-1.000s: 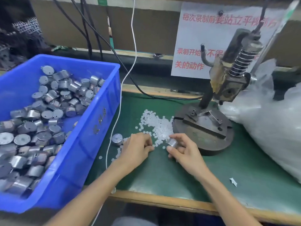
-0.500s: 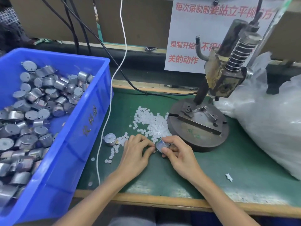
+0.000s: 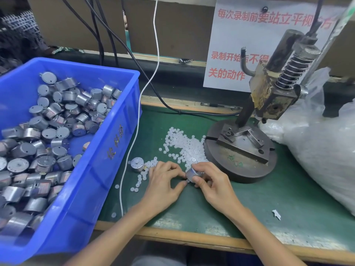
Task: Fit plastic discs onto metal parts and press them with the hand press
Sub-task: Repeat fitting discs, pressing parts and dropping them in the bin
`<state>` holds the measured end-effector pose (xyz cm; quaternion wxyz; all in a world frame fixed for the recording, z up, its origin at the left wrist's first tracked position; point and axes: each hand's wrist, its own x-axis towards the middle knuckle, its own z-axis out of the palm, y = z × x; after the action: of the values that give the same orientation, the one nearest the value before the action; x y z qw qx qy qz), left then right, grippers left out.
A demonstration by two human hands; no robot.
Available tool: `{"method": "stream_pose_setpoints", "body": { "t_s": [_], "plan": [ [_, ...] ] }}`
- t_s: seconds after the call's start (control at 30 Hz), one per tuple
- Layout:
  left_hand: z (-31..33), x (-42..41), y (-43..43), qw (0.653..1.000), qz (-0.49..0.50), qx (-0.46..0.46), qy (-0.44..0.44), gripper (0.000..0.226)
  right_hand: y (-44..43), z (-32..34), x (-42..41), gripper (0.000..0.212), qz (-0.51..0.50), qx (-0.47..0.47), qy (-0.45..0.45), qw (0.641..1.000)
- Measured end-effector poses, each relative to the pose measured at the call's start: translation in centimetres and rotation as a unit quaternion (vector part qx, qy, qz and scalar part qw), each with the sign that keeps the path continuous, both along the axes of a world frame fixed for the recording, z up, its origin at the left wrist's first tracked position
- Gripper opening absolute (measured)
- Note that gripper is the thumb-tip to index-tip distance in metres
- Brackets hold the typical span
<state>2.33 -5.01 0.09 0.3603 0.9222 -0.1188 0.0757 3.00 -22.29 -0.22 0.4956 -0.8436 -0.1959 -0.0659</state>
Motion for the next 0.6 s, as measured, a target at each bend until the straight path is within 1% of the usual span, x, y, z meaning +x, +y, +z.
{"method": "stream_pose_setpoints", "body": {
  "t_s": [0.07, 0.2, 0.27, 0.37, 0.43, 0.53, 0.6],
  "plan": [
    [0.0, 0.0, 0.0, 1.0, 0.006, -0.013, 0.0, 0.005, -0.1, 0.1, 0.0, 0.024, 0.001, -0.031, -0.024, 0.999],
    [0.0, 0.0, -0.1, 1.0, 0.019, -0.025, -0.001, 0.002, 0.0, 0.3, -0.1, 0.023, 0.001, -0.078, -0.062, 0.995],
    [0.0, 0.0, -0.2, 0.999, 0.03, -0.029, 0.0, 0.004, 0.1, 0.3, -0.2, 0.022, 0.006, -0.105, -0.095, 0.99],
    [0.0, -0.2, 0.0, 0.998, 0.041, -0.046, 0.001, 0.015, 0.2, 0.2, -0.2, 0.021, 0.025, -0.141, -0.134, 0.981],
    [0.1, -0.3, 0.1, 0.998, 0.034, -0.05, 0.003, 0.02, 0.1, 0.2, 0.1, 0.02, 0.035, -0.116, -0.112, 0.986],
    [0.3, -0.2, 0.1, 0.999, 0.015, -0.034, 0.003, 0.019, -0.4, 0.4, 0.3, 0.017, 0.026, 0.014, 0.002, 1.0],
    [0.3, -0.3, 0.0, 1.0, 0.007, -0.027, 0.005, 0.02, -0.8, 0.4, 0.1, 0.025, 0.001, 0.069, 0.057, 0.996]
  ]
}}
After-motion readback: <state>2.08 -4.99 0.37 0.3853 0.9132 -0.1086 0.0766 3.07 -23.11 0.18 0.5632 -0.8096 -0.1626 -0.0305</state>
